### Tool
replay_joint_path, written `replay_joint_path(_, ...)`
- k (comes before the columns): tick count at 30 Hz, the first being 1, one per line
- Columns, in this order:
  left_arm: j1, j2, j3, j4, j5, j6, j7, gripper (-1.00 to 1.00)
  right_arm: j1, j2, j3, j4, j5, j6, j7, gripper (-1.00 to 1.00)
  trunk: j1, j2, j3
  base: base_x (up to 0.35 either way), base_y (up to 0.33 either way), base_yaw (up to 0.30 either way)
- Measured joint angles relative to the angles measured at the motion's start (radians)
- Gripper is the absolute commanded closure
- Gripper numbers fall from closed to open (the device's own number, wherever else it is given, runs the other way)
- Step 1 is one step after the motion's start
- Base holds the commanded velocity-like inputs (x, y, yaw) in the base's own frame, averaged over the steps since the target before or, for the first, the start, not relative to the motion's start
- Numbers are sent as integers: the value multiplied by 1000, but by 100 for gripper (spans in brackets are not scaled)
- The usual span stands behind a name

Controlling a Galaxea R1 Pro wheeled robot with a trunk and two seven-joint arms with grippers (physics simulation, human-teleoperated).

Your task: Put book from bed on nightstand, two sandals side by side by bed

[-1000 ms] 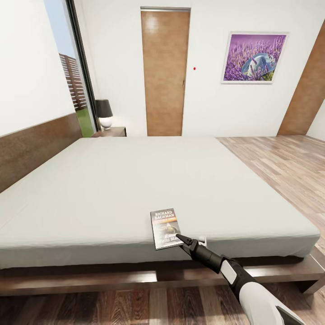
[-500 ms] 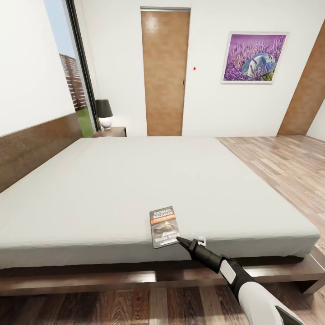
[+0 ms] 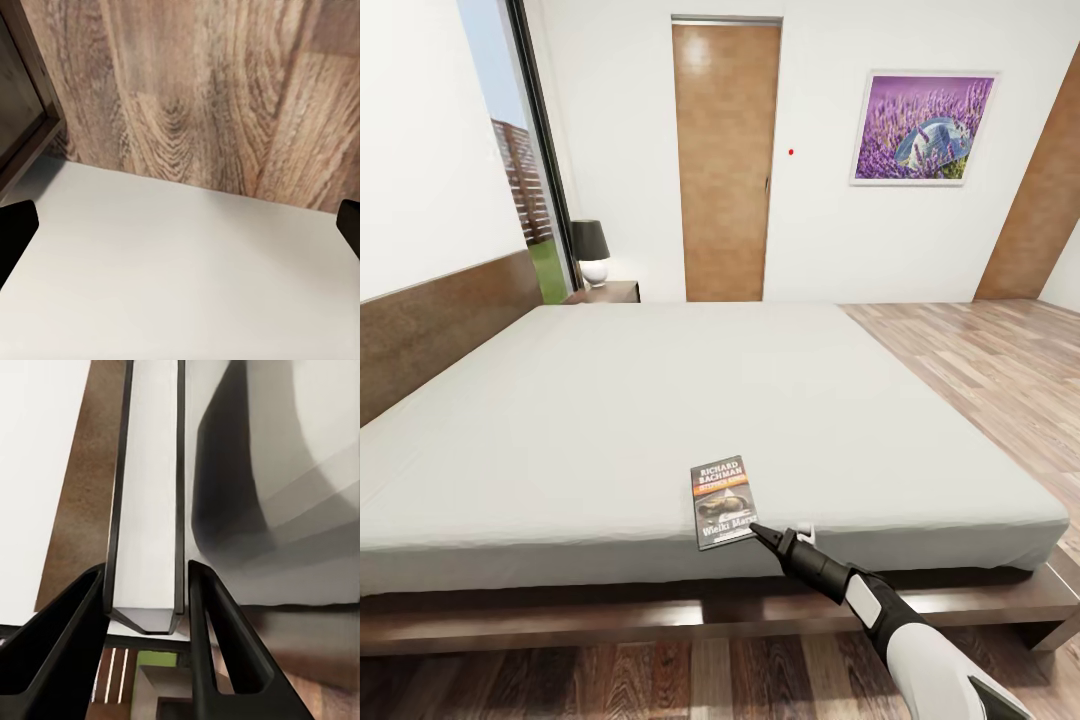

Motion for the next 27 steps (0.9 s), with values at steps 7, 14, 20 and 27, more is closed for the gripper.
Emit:
replay_joint_path(7,0,1,0,0,0,1,-2,-100,-1,1,0,0,0,-19,-1,100,-23,42,19,0,0,0)
replay_joint_path(14,0,1,0,0,0,1,-4,-100,-2,5,0,-1,1,-26,-1,100,-50,91,41,0,0,0)
replay_joint_path(20,0,1,0,1,-1,1,-5,-100,-1,6,0,0,0,-49,0,100,-73,133,59,0,0,0)
replay_joint_path(27,0,1,0,1,0,1,-6,-100,-1,6,0,0,-1,-57,0,100,-100,182,81,0,0,0)
